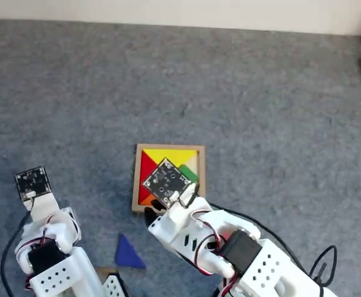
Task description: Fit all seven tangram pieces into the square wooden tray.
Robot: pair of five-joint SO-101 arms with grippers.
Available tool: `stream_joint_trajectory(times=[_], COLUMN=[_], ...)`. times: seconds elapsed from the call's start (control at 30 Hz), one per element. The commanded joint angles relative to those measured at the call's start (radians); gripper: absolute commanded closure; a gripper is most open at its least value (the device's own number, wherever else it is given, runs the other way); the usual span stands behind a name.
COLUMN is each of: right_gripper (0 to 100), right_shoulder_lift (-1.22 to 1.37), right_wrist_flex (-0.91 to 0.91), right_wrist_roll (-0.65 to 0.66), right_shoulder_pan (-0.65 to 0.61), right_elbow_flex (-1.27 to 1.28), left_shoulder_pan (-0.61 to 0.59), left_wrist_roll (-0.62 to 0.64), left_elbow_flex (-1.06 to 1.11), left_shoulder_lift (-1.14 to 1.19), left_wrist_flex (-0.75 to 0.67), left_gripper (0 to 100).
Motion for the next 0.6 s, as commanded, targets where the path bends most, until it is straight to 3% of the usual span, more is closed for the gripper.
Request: stream_joint_trajectory(times=[0.0, 0.33, 0.57], right_gripper=[93.5, 93.5, 93.5], right_shoulder_lift=[0.005, 0.007, 0.008], right_wrist_flex=[-0.024, -0.03, -0.142], right_wrist_roll=[-0.018, -0.02, -0.017], right_shoulder_pan=[-0.013, -0.013, -0.015], right_elbow_flex=[-0.036, 0.03, 0.105], left_shoulder_pan=[-0.016, -0.016, -0.016], left_wrist_roll=[0.002, 0.002, 0.002], left_elbow_flex=[0.019, 0.019, 0.019], left_shoulder_lift=[-0.024, -0.024, -0.024], left_wrist_flex=[0.006, 0.006, 0.006], left_gripper=[84, 84, 84])
